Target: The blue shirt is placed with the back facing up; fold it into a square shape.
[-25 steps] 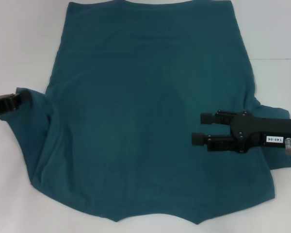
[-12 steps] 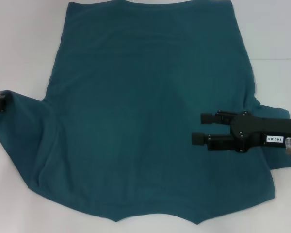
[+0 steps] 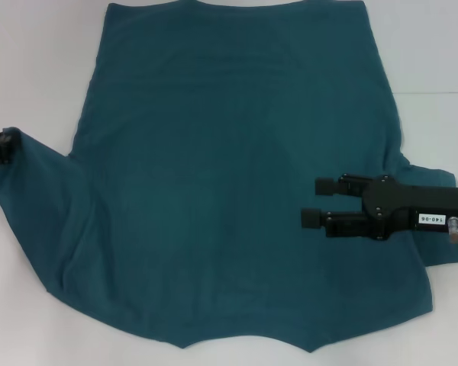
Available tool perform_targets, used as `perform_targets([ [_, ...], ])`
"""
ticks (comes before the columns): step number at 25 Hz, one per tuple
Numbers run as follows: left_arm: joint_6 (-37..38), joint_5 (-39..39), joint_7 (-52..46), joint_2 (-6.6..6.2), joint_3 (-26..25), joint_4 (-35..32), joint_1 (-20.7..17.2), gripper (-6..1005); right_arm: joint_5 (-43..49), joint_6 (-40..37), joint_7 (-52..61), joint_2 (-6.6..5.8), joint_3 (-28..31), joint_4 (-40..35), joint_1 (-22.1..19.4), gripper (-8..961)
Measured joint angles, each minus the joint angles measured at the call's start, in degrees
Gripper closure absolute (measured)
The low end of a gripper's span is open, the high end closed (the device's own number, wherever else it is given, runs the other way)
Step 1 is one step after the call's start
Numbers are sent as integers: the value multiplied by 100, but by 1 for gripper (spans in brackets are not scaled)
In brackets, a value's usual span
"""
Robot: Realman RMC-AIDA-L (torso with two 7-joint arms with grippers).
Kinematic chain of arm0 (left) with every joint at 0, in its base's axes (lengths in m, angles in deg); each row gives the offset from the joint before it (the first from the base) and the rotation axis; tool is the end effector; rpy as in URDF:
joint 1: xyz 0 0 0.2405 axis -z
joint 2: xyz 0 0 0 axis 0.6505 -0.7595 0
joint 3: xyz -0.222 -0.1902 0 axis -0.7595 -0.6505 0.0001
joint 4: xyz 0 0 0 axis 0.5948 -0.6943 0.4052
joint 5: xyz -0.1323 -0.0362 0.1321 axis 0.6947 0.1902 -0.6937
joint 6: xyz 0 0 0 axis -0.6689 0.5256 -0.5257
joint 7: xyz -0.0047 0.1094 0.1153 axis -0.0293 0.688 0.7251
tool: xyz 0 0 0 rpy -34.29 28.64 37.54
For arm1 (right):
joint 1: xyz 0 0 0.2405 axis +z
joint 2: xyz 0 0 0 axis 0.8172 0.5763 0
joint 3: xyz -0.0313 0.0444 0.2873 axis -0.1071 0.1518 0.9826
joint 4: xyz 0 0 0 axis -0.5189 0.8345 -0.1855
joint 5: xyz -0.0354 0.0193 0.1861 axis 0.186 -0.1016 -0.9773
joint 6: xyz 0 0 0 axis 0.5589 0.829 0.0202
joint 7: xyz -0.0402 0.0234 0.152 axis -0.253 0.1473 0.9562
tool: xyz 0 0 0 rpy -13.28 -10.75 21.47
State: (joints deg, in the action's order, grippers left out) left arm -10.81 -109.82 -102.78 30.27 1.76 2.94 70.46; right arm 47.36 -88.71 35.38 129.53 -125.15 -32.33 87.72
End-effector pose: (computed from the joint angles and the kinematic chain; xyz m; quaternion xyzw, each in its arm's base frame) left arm -0.3578 0.3979 0.0480 -0.7697 -0.4230 -0.1787 0.4435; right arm 0.2497 0.3411 -0.0263 -0.9196 0.2707 0.2746 0.0750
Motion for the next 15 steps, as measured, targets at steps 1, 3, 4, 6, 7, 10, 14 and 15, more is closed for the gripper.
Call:
perform_targets([
  [1,-21,1,6,0,0,0,5,993,0,0,-1,0,0,0,0,44],
  [3,-49,2,27,0,1,0,12,993,0,0,-4,0,0,0,-2,44],
  [4,-52,3,43,0,2,0,13,993,0,0,-3,0,0,0,-5,44],
  [6,-56,-2,69,-1,6,0,14,993,0,0,1,0,0,0,-10,44],
  [7,-59,-11,83,-1,6,0,14,993,0,0,3,0,0,0,-11,44],
  [10,-61,-23,139,-3,8,-3,7,992,0,0,6,0,0,0,-13,44],
  [14,-63,-53,160,-12,9,-10,-2,992,0,0,8,10,0,0,-15,44],
  [15,-63,-59,160,-16,10,-16,-9,992,0,0,8,13,0,0,-17,44],
])
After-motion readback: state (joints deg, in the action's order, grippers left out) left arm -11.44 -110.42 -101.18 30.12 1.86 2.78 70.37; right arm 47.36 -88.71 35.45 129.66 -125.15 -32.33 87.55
